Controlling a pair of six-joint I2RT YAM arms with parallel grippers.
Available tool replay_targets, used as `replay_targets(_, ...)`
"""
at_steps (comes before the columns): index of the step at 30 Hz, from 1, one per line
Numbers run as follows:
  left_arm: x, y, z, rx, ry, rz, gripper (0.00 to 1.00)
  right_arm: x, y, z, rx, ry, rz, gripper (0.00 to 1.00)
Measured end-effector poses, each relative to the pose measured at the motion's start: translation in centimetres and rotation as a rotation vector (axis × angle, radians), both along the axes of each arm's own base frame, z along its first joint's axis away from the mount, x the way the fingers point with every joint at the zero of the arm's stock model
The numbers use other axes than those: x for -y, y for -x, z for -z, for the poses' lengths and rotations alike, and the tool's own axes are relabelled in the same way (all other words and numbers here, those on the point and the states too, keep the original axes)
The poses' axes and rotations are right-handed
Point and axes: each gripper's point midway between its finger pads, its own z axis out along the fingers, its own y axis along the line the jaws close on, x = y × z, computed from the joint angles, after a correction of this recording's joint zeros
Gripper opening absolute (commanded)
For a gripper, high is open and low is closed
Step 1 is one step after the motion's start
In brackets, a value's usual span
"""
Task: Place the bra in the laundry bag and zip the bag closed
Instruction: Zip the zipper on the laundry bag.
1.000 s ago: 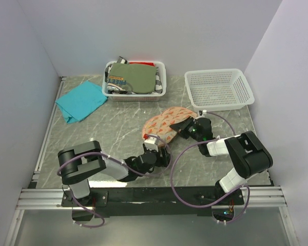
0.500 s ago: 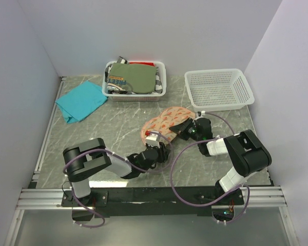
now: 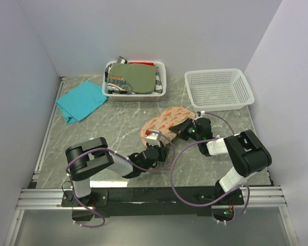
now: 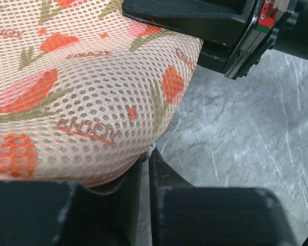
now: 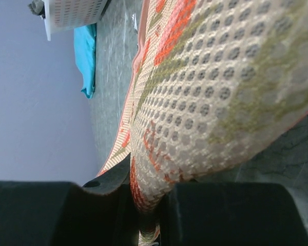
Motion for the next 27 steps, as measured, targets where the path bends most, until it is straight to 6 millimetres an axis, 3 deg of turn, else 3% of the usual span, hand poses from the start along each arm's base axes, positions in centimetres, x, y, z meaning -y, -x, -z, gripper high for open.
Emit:
replay_targets(1,0.0,0.0,0.0,0.001,0.0,-0.002,0.03,0.0,0.0,0.0,0.0,-0.001,-0.002,0.19)
replay_targets(2,0.0,-0.1,0.0,0.003,0.0,-0.004,0.01,0.0,0.0,0.0,0.0,-0.001,-0.003,0.19)
replay_targets(12,-0.3,-0.3,-0.6,0.019,0.009,-0.021,0.01,0.1,0.3,0.3,-0.011,0.013,-0.009,0.19)
replay_targets(27,-2.6,0.4,-0.7,0.022,-0.002,-0.034,0.01,0.8,0.5,0.2,-0.024,0.051,-0.016,0.17)
